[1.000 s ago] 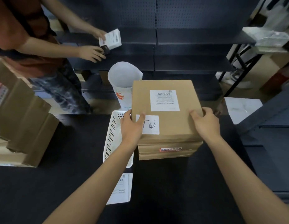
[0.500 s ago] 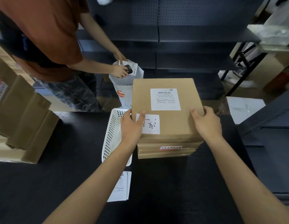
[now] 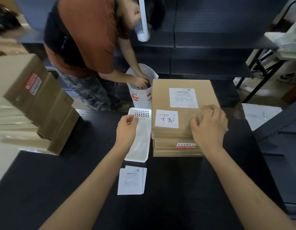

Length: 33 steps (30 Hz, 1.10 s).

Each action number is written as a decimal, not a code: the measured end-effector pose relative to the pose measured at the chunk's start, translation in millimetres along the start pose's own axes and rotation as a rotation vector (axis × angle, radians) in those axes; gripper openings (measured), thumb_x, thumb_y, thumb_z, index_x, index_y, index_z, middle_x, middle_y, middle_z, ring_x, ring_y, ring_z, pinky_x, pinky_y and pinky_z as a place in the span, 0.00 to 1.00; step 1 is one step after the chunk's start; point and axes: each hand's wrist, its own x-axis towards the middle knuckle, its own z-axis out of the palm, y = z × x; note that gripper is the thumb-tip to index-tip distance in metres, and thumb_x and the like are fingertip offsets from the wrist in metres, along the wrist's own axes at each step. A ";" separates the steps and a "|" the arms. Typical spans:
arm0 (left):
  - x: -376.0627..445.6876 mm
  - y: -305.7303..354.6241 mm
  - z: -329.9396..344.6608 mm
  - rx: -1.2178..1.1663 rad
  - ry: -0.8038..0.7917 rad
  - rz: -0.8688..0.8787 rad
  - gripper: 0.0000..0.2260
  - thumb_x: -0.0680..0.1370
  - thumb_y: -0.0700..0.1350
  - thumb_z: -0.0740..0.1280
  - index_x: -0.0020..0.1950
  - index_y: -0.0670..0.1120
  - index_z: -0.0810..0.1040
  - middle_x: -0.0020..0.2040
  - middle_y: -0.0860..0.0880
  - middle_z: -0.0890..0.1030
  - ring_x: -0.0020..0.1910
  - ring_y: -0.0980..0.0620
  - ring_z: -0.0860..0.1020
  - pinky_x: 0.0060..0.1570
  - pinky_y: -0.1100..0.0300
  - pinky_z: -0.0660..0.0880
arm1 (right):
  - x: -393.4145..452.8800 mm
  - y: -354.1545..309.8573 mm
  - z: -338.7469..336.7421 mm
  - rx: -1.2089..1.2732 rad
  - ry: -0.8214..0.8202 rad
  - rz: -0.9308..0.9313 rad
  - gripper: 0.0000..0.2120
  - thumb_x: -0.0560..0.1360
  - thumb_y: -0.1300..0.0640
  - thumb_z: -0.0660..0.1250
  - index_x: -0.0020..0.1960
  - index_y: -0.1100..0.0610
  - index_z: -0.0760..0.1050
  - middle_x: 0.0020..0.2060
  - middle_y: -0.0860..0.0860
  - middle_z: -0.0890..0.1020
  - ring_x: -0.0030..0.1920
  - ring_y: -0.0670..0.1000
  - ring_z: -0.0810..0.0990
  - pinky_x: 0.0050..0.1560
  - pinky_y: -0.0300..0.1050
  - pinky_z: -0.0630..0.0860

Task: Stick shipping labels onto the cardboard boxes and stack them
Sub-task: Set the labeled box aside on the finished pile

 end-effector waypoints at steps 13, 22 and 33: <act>3.5 -55.6 -137.8 0.199 0.098 0.081 0.10 0.81 0.45 0.63 0.61 0.47 0.76 0.53 0.52 0.77 0.50 0.58 0.74 0.48 0.65 0.68 | -74.8 -142.8 39.1 0.099 -0.015 -0.393 0.10 0.73 0.60 0.68 0.53 0.58 0.78 0.53 0.55 0.81 0.55 0.55 0.76 0.57 0.50 0.73; 51.7 -92.9 -271.1 0.363 -0.004 0.218 0.09 0.80 0.44 0.64 0.60 0.46 0.76 0.54 0.51 0.77 0.50 0.56 0.75 0.49 0.65 0.68 | -142.4 -279.8 93.2 0.215 -0.256 -0.141 0.12 0.78 0.53 0.65 0.61 0.52 0.75 0.58 0.47 0.79 0.58 0.47 0.74 0.58 0.41 0.70; 74.9 -115.0 -364.4 0.328 0.018 0.238 0.11 0.78 0.43 0.64 0.60 0.45 0.77 0.54 0.50 0.78 0.52 0.52 0.76 0.52 0.61 0.70 | -174.4 -364.8 121.1 0.293 -0.357 -0.076 0.13 0.77 0.53 0.65 0.60 0.52 0.74 0.55 0.47 0.78 0.58 0.47 0.73 0.56 0.42 0.72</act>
